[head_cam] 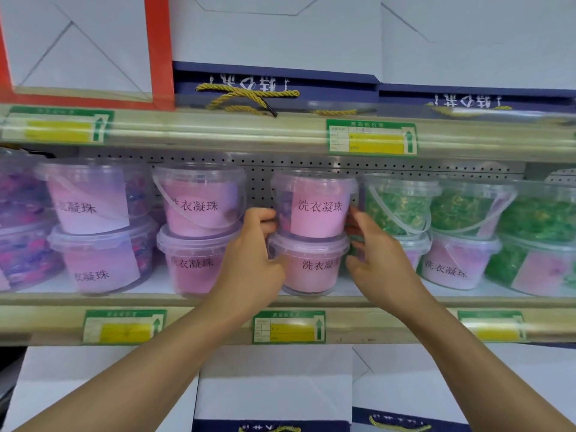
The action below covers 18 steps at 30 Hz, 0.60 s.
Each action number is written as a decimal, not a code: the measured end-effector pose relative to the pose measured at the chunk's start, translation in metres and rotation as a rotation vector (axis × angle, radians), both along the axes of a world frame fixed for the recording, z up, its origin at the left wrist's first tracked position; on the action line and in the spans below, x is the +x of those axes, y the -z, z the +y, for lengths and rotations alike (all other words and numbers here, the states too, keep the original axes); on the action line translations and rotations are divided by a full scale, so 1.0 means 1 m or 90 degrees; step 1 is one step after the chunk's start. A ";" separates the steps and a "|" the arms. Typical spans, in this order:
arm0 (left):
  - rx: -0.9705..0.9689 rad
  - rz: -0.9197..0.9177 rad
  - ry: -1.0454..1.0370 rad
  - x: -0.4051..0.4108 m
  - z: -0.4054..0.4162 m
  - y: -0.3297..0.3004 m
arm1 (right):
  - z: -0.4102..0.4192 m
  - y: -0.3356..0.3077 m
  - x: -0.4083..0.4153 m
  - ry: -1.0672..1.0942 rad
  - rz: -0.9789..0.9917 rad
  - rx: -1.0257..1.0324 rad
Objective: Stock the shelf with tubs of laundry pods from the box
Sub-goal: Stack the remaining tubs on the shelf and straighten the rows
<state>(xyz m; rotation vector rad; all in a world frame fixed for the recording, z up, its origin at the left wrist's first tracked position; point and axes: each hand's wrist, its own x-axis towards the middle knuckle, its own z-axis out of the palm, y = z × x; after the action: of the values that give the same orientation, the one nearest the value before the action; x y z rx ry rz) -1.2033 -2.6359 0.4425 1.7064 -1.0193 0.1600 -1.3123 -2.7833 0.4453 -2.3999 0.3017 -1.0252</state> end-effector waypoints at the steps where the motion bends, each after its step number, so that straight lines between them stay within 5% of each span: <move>1: 0.017 -0.006 0.005 -0.002 0.002 0.002 | 0.001 0.003 -0.001 0.025 -0.004 -0.014; 8: 0.055 0.021 0.032 -0.002 0.008 0.004 | 0.001 0.007 0.000 0.097 -0.021 -0.170; 18: 0.057 0.076 0.062 0.001 0.007 0.016 | 0.020 0.013 0.007 0.109 0.027 -0.053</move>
<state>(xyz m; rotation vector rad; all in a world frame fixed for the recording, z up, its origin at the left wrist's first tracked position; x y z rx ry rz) -1.2022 -2.6286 0.4268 1.7215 -1.0319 -0.0512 -1.3055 -2.7629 0.4327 -2.5079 0.4964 -1.0825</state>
